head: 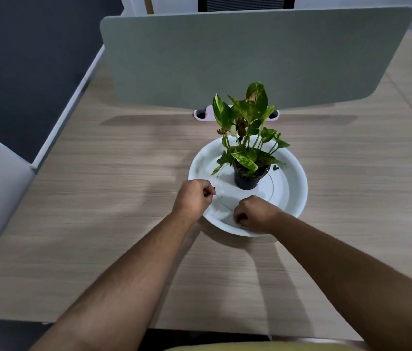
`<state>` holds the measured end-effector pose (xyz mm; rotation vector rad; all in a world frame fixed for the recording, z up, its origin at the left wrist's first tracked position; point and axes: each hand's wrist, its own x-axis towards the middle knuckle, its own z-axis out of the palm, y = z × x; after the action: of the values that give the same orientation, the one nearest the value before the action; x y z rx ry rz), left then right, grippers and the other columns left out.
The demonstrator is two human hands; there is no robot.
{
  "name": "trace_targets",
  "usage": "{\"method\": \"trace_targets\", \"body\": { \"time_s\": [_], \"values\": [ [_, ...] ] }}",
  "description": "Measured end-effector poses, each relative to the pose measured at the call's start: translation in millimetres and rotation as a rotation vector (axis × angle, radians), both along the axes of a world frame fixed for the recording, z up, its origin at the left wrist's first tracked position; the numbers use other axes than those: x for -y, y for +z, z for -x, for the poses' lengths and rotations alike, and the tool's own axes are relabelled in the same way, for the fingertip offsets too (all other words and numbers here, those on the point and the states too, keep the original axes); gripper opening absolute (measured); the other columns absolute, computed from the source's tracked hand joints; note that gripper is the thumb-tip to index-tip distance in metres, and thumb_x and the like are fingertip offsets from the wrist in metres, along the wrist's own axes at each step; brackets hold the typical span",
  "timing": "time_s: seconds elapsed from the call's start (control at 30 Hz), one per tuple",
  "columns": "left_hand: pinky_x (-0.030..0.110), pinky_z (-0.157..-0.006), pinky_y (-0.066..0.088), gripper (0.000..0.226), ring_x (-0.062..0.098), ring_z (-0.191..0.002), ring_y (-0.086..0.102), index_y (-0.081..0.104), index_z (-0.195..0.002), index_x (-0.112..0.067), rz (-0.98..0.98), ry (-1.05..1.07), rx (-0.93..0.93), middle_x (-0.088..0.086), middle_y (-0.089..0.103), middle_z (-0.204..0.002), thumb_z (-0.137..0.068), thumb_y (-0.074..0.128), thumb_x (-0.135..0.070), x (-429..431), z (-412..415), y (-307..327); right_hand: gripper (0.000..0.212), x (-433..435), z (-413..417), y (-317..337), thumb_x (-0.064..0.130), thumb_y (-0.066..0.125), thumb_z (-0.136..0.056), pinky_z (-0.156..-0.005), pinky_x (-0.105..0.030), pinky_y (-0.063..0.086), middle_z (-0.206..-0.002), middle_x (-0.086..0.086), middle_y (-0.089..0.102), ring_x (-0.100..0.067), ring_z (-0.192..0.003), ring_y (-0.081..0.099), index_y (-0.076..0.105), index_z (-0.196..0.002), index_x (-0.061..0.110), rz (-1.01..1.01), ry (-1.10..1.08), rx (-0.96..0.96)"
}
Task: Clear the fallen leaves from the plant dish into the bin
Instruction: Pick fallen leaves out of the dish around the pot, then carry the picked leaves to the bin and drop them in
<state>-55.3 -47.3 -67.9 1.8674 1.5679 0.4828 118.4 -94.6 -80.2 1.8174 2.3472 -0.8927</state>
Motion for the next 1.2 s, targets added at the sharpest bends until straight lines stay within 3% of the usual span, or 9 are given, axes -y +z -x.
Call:
{"method": "trace_targets", "body": {
  "time_s": [0.1, 0.27, 0.37, 0.63, 0.8, 0.93, 1.0, 1.1, 1.2],
  "values": [
    [0.023, -0.078, 0.054, 0.016, 0.018, -0.084, 0.070, 0.075, -0.085, -0.007, 0.008, -0.020, -0.001, 0.007, 0.076, -0.095, -0.081, 0.061, 0.001, 0.5, -2.2, 0.8, 0.018, -0.5, -17.7, 2.2, 0.004, 0.061, -0.075, -0.082, -0.028, 0.048, -0.091, -0.010, 0.074, -0.026, -0.090, 0.064, 0.073, -0.087, 0.009, -0.075, -0.172, -0.058],
    [0.021, -0.080, 0.052, 0.017, 0.017, -0.089, 0.069, 0.074, -0.087, -0.008, 0.024, -0.056, -0.024, 0.004, 0.075, -0.098, -0.082, 0.060, 0.000, 2.8, -10.4, 4.6, 0.017, 6.5, -40.6, 6.4, 0.002, 0.061, -0.076, -0.067, -0.018, 0.043, -0.084, -0.007, 0.076, -0.023, -0.080, 0.067, 0.075, -0.081, 0.010, -0.158, -0.405, -0.102],
    [0.019, -0.078, 0.050, 0.017, 0.017, -0.089, 0.069, 0.074, -0.086, -0.008, 0.001, -0.044, -0.033, 0.005, 0.076, -0.096, -0.082, 0.060, -0.001, 6.8, -14.2, 11.5, 0.017, 11.5, -37.2, 13.7, 0.000, 0.061, -0.075, -0.065, -0.012, 0.041, -0.083, -0.008, 0.077, -0.021, -0.079, 0.068, 0.075, -0.081, 0.009, -0.176, -0.412, -0.171],
    [0.022, -0.077, 0.050, 0.013, 0.024, -0.086, 0.071, 0.075, -0.082, -0.003, -0.109, 0.250, 0.000, 0.014, 0.076, -0.091, -0.076, 0.064, 0.002, 42.3, 42.3, 43.4, 0.016, 5.4, 44.7, 40.1, 0.000, 0.061, -0.075, -0.069, -0.016, 0.042, -0.081, -0.006, 0.074, -0.014, -0.073, 0.063, 0.074, -0.080, 0.008, -0.174, -0.048, -0.353],
    [0.010, -0.070, 0.041, 0.013, 0.025, -0.087, 0.070, 0.074, -0.084, -0.002, -0.123, 0.631, -0.038, 0.016, 0.076, -0.092, -0.078, 0.064, 0.001, 116.7, 152.1, 54.7, 0.013, 10.9, 152.3, 56.8, -0.001, 0.064, -0.076, -0.065, -0.010, 0.043, -0.079, -0.007, 0.073, -0.012, -0.070, 0.061, 0.074, -0.080, 0.007, -0.125, 0.179, -0.446],
    [0.016, -0.077, 0.044, 0.012, 0.024, -0.090, 0.068, 0.074, -0.084, -0.004, -0.083, 0.930, -0.070, 0.015, 0.074, -0.095, -0.078, 0.064, 0.000, 201.7, 239.2, 46.3, 0.012, 48.5, 252.5, 61.1, -0.001, 0.065, -0.077, -0.077, -0.023, 0.049, -0.085, -0.014, 0.075, -0.014, -0.074, 0.062, 0.074, -0.082, 0.004, -0.038, 0.386, -0.464],
    [0.023, -0.082, 0.049, 0.012, 0.028, -0.089, 0.068, 0.074, -0.083, -0.001, -0.081, 1.054, -0.056, 0.019, 0.075, -0.092, -0.076, 0.065, 0.002, 247.8, 276.3, 38.8, 0.011, 73.6, 302.6, 59.1, 0.000, 0.066, -0.076, -0.074, -0.018, 0.045, -0.086, -0.015, 0.075, -0.012, -0.074, 0.061, 0.074, -0.082, 0.005, -0.037, 0.513, -0.462],
    [0.022, -0.074, 0.047, 0.011, 0.026, -0.083, 0.070, 0.075, -0.080, -0.003, -0.061, 1.212, -0.063, 0.018, 0.076, -0.085, -0.073, 0.067, 0.001, 314.2, 322.2, 25.1, 0.011, 112.4, 375.9, 48.8, 0.005, 0.068, -0.076, -0.068, -0.012, 0.036, -0.091, -0.013, 0.076, -0.010, -0.078, 0.060, 0.075, -0.085, 0.007, -0.008, 0.669, -0.412],
    [0.018, -0.069, 0.044, 0.011, 0.020, -0.077, 0.069, 0.075, -0.078, -0.005, 0.026, 1.259, -0.057, 0.015, 0.076, -0.082, -0.072, 0.067, 0.000, 357.1, 354.6, 3.6, 0.011, 141.4, 429.4, 27.5, 0.006, 0.066, -0.078, -0.073, -0.018, 0.040, -0.094, -0.013, 0.075, -0.021, -0.089, 0.067, 0.074, -0.085, 0.007, 0.052, 0.727, -0.351]
  ]
}}
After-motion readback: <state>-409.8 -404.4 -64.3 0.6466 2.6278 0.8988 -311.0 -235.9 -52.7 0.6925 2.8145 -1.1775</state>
